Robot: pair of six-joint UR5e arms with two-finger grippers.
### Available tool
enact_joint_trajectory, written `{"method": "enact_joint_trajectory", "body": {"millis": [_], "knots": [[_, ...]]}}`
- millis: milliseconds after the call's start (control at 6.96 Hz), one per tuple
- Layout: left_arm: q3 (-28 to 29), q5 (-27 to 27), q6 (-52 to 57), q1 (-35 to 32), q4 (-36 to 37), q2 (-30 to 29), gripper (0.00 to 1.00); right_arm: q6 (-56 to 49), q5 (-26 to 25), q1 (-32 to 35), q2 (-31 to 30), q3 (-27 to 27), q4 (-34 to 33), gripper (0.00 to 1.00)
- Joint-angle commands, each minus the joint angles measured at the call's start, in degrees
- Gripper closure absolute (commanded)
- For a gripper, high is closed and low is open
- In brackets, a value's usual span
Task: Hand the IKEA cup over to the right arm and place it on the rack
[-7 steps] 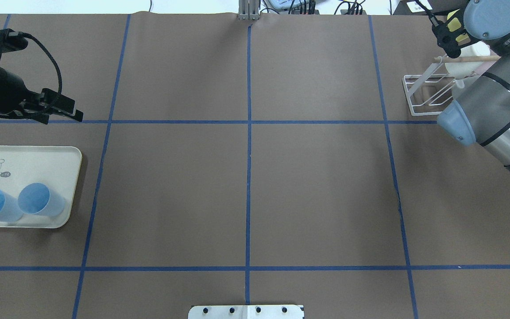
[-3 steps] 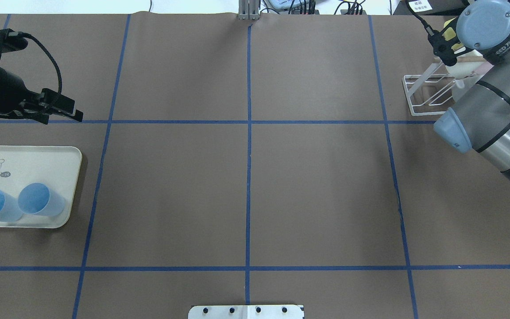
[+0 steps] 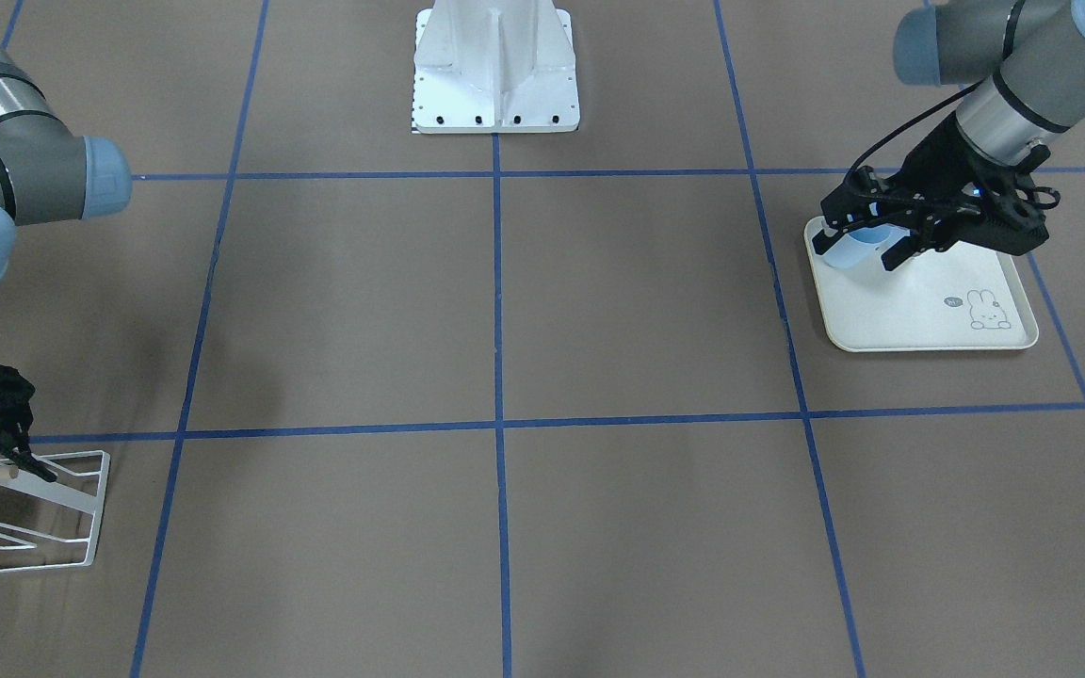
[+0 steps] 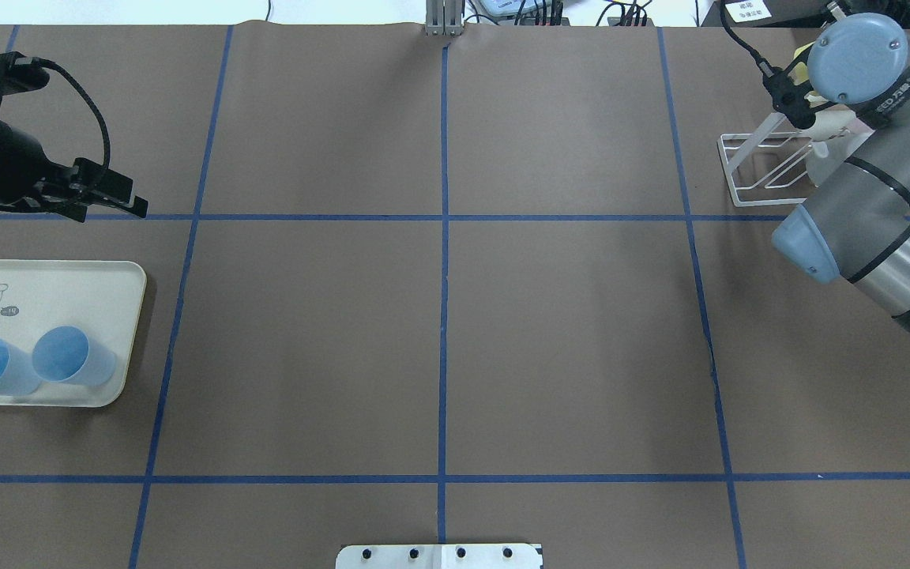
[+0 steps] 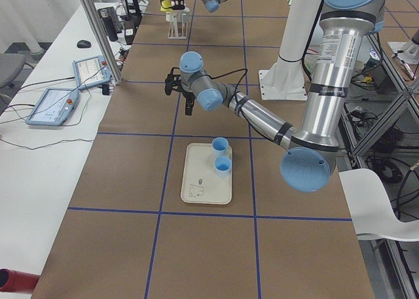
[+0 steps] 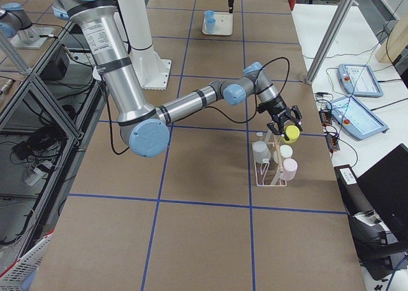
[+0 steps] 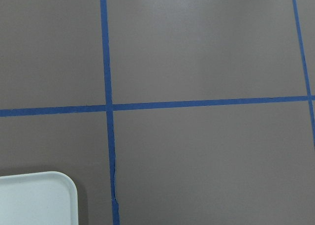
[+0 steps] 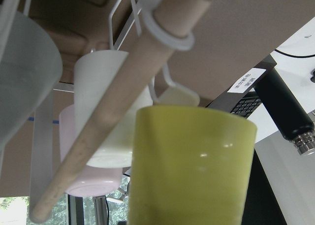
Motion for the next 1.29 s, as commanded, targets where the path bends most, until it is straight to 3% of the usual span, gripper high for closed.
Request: {"method": "enact_joint_trajectory", "body": {"millis": [0,431,574,862,1149], "knots": [[0.03,0.0,0.07,0.0,0.0,0.0,0.0,-0.01,-0.82,-0.99,-0.02,-0.03,-0.01,0.58],[0.12,0.0,-0.02,0.0,0.0,-0.08,0.0,0.07,-1.18,-1.88,0.15,-0.03,-0.1,0.55],[0.12,0.0,-0.02,0.0,0.0,-0.08,0.0,0.07,-1.09,-2.4,0.15,-0.21,-0.1,0.49],[0.12,0.0,-0.02,0.0,0.0,0.0,0.0,0.25,-1.01,-3.02,0.68,-0.65,0.51,0.01],[0.03,0.0,-0.1,0.0,0.0,0.0,0.0,0.25,-1.01,-3.11,0.85,-0.65,0.52,0.01]]}}
